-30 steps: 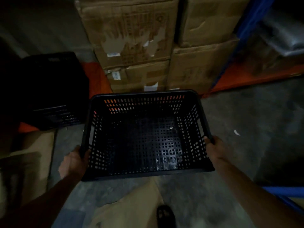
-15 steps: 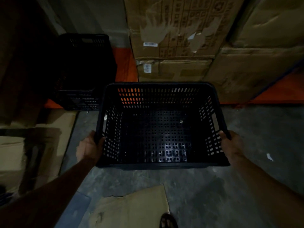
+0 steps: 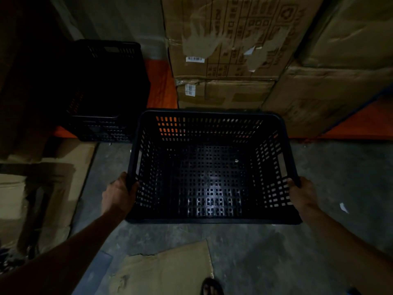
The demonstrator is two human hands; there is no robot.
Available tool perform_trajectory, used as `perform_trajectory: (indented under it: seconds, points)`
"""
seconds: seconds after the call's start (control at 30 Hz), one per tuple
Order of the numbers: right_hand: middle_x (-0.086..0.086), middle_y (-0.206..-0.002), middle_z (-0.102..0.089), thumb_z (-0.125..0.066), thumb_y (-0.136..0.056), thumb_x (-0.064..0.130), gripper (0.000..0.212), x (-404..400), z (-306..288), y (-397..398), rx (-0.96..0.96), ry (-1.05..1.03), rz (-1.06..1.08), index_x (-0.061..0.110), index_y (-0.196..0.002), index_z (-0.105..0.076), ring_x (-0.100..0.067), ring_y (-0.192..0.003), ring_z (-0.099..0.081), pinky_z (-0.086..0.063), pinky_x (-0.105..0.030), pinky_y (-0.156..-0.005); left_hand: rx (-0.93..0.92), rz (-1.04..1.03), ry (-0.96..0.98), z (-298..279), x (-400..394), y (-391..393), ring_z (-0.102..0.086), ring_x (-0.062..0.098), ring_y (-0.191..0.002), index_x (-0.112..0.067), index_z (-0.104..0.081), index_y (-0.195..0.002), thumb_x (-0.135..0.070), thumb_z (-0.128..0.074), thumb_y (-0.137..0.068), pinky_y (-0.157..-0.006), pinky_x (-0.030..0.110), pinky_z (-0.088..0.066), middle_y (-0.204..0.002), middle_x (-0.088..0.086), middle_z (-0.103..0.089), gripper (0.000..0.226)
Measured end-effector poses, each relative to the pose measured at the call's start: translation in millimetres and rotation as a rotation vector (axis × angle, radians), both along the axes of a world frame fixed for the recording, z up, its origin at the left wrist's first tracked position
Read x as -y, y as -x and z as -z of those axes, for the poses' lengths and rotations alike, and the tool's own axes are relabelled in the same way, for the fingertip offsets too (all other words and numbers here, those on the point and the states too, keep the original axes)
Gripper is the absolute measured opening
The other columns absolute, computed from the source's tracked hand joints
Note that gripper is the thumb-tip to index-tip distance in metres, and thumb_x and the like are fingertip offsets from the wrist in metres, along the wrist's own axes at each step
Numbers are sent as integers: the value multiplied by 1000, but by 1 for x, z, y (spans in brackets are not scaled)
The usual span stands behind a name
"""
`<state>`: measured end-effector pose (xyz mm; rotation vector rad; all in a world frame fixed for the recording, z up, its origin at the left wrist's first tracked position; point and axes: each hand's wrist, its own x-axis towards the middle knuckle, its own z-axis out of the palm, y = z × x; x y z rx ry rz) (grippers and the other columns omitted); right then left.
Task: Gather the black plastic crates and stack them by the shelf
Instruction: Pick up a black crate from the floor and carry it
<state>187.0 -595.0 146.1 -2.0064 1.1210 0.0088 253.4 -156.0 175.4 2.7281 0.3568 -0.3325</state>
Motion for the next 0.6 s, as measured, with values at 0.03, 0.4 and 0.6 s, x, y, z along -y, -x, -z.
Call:
perform_trajectory:
  seconds: [0.03, 0.4, 0.6]
  points:
    - [-16, -98, -60, -48, -96, 21, 29, 0, -1, -1, 3, -18, -11, 0, -113, -57, -33, -92, -58, -47, -39, -82, 6, -7, -7, 1, -2, 2, -63, 46, -96, -6, -52, -108, -30, -56, -92, -76, 46, -47, -101, 26, -68, 29]
    - [-27, -111, -63, -52, -94, 17, 30, -1, 1, -5, -19, 35, -62, -4, -114, -56, -42, -103, -60, -47, -40, -82, 8, -30, 33, 9, -5, 2, -62, 48, -92, -2, -48, -107, -29, -53, -94, -67, 40, -37, -98, 30, -66, 30]
    - [-27, -118, -62, -51, -94, 15, 32, 0, -3, -4, -54, 61, -82, -2, -121, -56, -42, -108, -59, -44, -36, -83, -51, -20, 41, 5, -6, 4, -62, 46, -98, -6, -46, -113, -34, -49, -95, -68, 36, -35, -106, 26, -65, 34]
